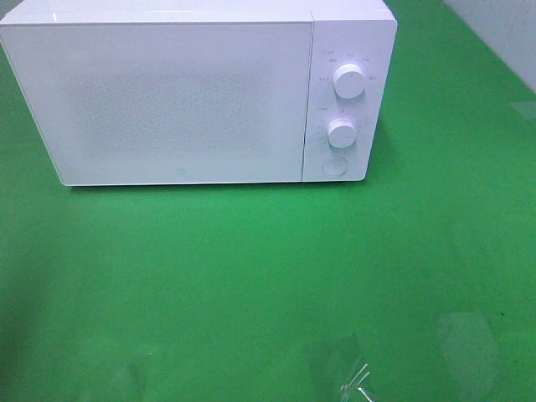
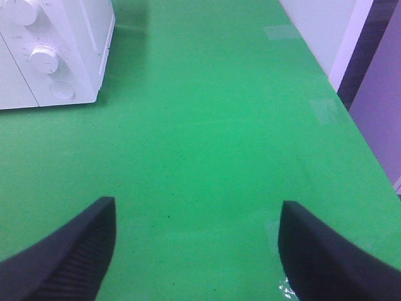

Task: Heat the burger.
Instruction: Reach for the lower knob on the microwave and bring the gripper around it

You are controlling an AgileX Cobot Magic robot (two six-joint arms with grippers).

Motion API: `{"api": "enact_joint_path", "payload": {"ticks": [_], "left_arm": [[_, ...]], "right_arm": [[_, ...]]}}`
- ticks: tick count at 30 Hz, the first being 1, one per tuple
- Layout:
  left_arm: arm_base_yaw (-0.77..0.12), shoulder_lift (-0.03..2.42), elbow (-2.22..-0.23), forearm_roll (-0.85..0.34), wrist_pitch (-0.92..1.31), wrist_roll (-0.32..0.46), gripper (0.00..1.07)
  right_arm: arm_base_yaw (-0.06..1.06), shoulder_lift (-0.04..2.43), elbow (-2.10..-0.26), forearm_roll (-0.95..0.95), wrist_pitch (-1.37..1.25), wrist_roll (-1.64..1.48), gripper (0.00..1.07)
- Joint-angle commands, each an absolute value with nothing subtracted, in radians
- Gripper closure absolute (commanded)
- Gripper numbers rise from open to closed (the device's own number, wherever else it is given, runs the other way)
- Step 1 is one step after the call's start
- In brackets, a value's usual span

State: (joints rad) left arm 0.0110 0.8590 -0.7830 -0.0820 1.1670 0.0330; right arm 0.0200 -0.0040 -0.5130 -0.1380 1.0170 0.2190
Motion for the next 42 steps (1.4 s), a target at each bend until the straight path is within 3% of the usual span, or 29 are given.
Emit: {"api": "enact_joint_path", "payload": {"ticks": [1, 8, 24, 42], "left_arm": [[0.014, 0.771, -0.732, -0.069, 1.15, 0.041, 0.07], [0.014, 0.451, -0.539, -0.021, 1.15, 0.048, 0.07], [0.014, 0.019, -0.501, -0.013, 1.043, 0.044, 0.08], [0.016, -0.033, -0.501, -0.017, 1.042, 0.041, 0.08]], "right_arm": [[0.013, -0.03, -0.51, -0.139, 1.009, 0.206, 0.37], [0.013, -0.03, -0.51, -0.139, 1.009, 0.206, 0.37], [0.013, -0.03, -0.51, -0.139, 1.009, 0.206, 0.37], [0.013, -0.021, -0.51, -0.142, 1.009, 0.206, 0.37]]}}
